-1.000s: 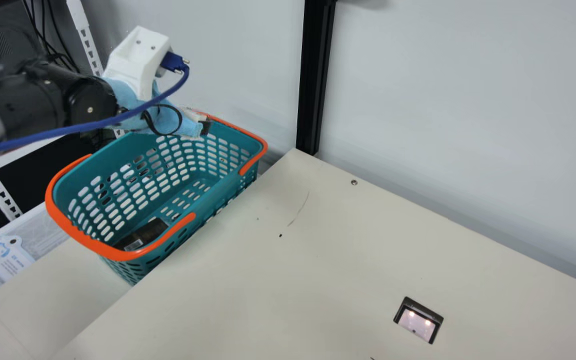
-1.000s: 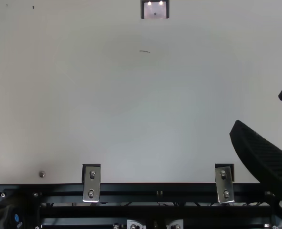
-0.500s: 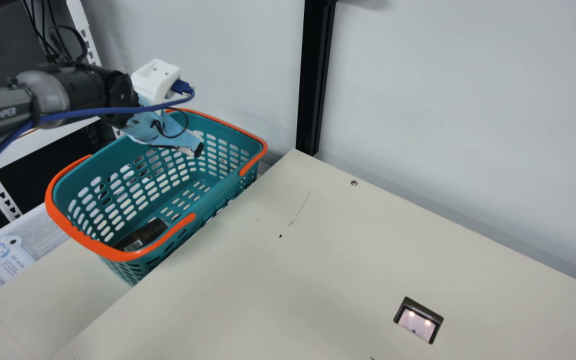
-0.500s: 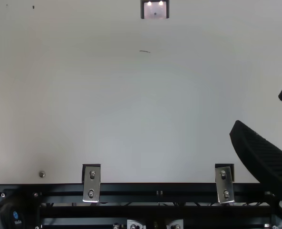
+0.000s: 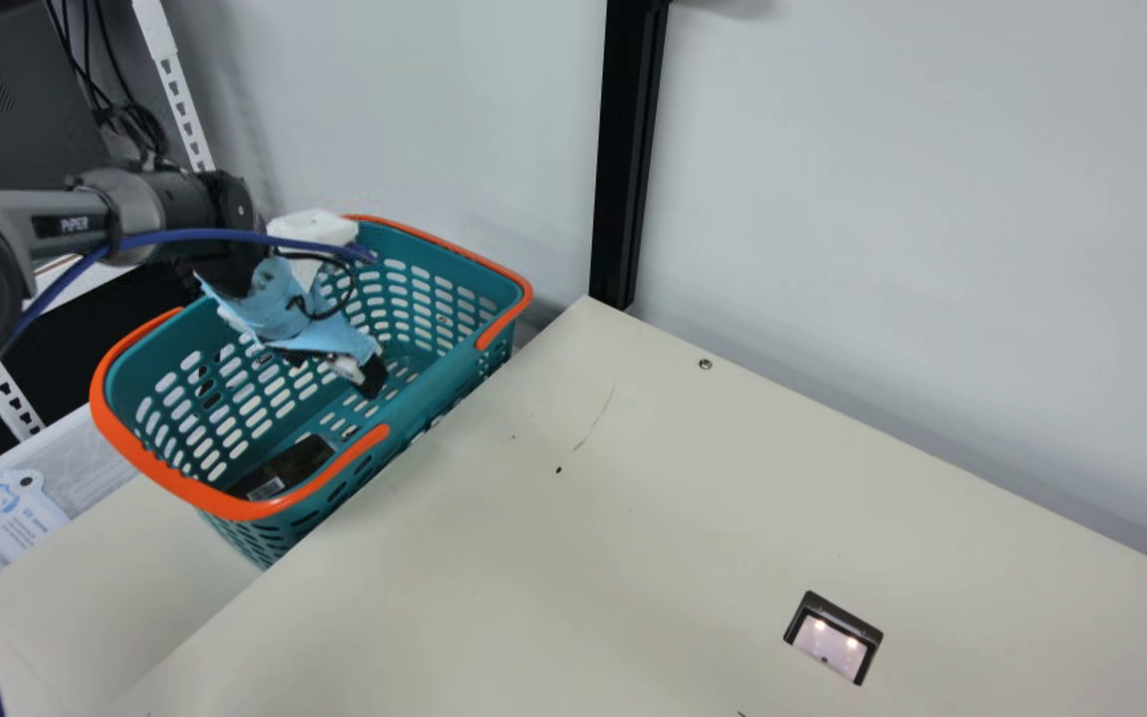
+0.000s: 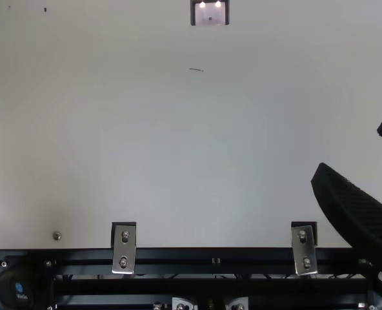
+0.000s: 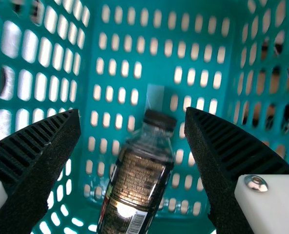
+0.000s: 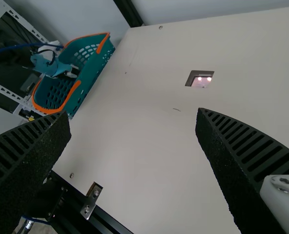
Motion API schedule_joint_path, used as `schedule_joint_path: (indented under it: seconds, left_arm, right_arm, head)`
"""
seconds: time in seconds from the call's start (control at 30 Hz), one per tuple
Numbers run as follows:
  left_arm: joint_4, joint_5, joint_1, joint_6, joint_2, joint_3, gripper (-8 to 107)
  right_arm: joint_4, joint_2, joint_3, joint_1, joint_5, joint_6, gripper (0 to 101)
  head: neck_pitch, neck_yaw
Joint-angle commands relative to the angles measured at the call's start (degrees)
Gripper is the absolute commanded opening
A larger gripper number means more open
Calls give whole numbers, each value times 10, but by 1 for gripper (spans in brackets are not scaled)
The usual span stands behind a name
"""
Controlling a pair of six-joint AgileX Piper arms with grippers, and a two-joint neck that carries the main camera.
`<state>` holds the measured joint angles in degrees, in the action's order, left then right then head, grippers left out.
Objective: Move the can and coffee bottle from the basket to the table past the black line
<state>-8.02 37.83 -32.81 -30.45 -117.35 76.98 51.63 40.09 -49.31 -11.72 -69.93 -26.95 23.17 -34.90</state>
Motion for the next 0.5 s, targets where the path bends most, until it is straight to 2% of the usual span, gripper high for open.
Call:
schedule_joint_path:
  seconds: [0.0,0.47]
  left_arm:
    - [-2,1,-5,-33,-9,-6,90]
    - [5,-22,-18,-136,-33,-59,90]
  right_arm:
    - [0,0,0,0,0,0,101]
    - [0,0,0,0,0,0,101]
  head:
    - [17,-11]
    - [17,-11]
